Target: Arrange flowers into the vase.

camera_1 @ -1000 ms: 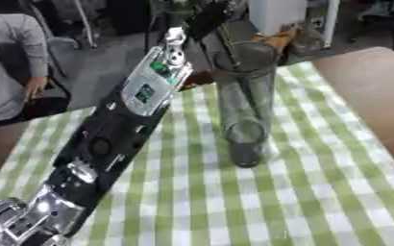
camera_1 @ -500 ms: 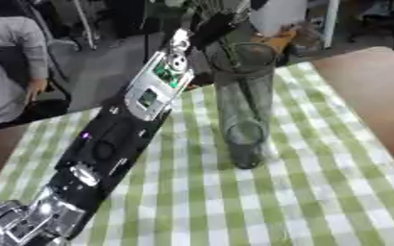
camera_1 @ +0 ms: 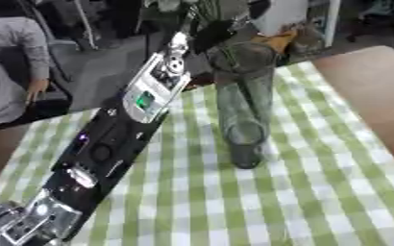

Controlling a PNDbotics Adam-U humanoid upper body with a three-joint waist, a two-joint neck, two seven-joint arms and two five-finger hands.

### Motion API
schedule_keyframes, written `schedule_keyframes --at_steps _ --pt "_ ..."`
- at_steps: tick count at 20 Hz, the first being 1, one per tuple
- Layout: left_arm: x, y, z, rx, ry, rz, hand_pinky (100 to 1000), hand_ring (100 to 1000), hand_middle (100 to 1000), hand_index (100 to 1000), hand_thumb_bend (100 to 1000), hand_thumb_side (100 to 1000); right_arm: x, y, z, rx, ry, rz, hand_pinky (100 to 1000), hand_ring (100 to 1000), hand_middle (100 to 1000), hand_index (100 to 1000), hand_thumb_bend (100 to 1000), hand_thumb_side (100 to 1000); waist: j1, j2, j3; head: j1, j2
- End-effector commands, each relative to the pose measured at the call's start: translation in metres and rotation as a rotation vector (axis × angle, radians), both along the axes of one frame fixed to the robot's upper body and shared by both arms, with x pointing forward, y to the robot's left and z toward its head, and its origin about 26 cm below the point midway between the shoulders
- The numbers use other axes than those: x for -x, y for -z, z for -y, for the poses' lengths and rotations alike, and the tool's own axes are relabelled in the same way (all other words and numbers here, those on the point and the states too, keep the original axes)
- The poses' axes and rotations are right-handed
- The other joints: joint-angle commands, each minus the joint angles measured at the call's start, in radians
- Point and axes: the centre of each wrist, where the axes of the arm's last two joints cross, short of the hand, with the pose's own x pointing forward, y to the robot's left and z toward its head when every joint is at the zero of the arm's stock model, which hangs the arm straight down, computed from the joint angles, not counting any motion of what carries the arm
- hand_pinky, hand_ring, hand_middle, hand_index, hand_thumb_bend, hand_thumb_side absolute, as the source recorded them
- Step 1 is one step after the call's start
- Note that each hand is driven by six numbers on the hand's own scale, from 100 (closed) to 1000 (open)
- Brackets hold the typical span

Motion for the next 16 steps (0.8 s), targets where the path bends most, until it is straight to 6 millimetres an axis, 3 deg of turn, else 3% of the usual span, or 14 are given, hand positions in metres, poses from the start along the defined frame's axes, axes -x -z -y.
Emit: schedule_keyframes --at_steps 1,16 --pt "0.005 -0.022 -0.011 -0.052 -0.028 0.041 925 928 912 1000 959 725 0.005 -0.008 0.000 0.020 0.000 0.022 689 777 820 886 100 1000 -0.011 -0.028 0.005 -0.006 0.010" --pt "0.003 -0.025 -0.027 -0.178 -0.037 -0.064 935 936 922 1000 963 715 0.005 -0.006 0.001 0.015 0.007 0.016 689 776 820 886 100 1000 -0.017 -0.045 0.019 -0.014 0.017"
